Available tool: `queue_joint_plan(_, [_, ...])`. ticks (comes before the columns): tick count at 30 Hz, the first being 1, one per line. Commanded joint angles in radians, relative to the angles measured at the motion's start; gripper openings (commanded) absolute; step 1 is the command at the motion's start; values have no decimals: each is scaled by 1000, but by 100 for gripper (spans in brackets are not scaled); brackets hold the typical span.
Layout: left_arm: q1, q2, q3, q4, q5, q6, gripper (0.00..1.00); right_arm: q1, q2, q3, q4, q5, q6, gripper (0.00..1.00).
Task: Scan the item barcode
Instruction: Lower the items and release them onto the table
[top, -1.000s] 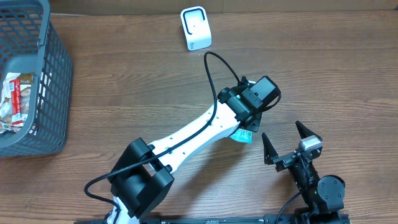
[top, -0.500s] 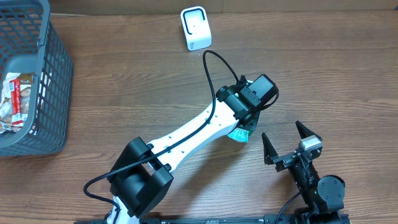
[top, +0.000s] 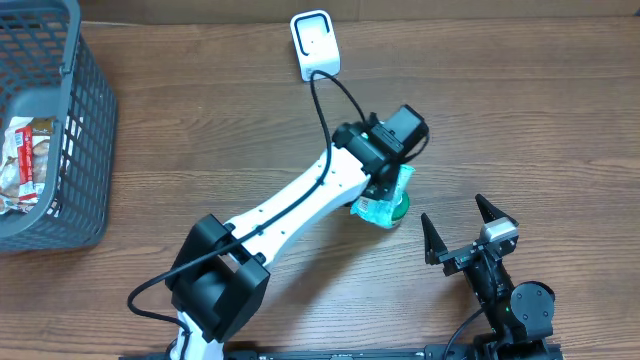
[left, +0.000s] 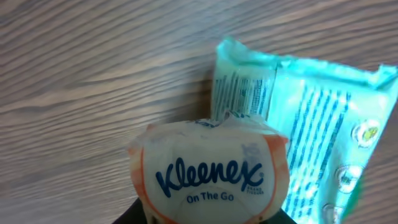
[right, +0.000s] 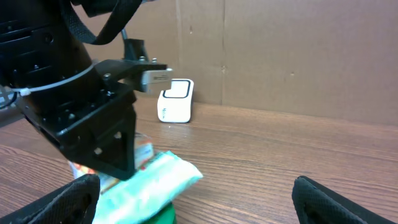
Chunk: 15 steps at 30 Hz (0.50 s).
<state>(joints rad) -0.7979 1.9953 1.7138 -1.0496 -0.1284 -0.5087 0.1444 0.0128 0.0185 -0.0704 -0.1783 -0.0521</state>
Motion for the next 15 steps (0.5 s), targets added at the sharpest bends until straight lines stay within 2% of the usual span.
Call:
queue_joint_plan(1, [39, -36, 26, -40, -18, 69, 21, -5, -9, -11, 5, 4, 3, 100])
queue_joint_plan(3, [57, -36, 26, -70, -31, 80, 19, -5, -9, -11, 5, 4, 3, 100])
queue_joint_plan(6, [80, -36, 25, -130, -85, 91, 22, -5, -9, -11, 5, 4, 3, 100])
queue_joint_plan(8, [91, -36, 25, -168, -130, 90, 29, -5, -9, -11, 5, 4, 3, 100])
queue_joint_plan(12, [100, -36, 25, -220, -147, 90, 52, -5, -9, -11, 5, 4, 3, 100])
queue_joint_plan(15, [99, -36, 25, -241, -137, 90, 62, -5, -9, -11, 5, 4, 3, 100])
